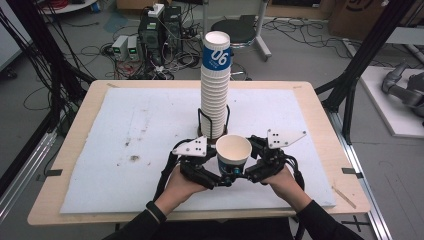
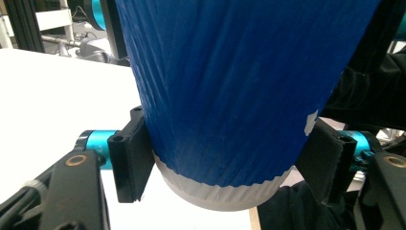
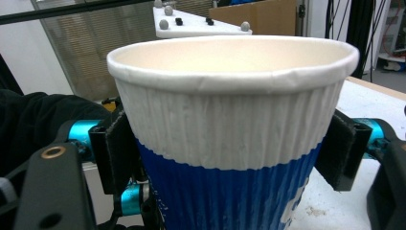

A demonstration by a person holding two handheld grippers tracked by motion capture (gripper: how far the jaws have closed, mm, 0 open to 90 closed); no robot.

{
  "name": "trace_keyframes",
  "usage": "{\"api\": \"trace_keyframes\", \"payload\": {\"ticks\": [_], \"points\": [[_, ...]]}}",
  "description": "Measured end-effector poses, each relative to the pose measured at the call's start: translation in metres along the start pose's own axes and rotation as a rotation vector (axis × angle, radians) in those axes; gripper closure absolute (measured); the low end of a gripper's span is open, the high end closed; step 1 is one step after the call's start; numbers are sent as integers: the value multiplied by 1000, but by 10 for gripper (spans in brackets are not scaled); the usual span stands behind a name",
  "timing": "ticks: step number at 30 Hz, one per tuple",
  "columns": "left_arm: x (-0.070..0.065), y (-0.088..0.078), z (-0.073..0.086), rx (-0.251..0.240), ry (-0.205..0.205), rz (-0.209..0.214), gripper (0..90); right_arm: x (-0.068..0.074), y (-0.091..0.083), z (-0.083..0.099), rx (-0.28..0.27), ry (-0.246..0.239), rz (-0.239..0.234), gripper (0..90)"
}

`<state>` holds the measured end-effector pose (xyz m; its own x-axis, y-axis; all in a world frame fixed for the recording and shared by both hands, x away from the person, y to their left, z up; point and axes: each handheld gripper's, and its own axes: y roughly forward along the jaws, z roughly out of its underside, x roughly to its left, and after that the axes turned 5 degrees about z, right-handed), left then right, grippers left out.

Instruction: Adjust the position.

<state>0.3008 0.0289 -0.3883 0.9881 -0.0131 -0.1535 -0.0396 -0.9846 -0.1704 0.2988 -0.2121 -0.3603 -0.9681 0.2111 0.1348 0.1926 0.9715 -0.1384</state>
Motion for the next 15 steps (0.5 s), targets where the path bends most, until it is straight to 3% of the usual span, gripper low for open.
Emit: {"api": "trace_keyframes", "payload": {"ticks": [4,7,15], "points": [[-1,0,-2,-42,-20,3,183,0,0,1,-11,-4,0,229],[-2,-1,-4,-68,-27,12,178,0,0,1,-18,4,1,229],[-2,-2,-5,-71,-27,6,183,2,4,4,-3,3,-3,229]]}}
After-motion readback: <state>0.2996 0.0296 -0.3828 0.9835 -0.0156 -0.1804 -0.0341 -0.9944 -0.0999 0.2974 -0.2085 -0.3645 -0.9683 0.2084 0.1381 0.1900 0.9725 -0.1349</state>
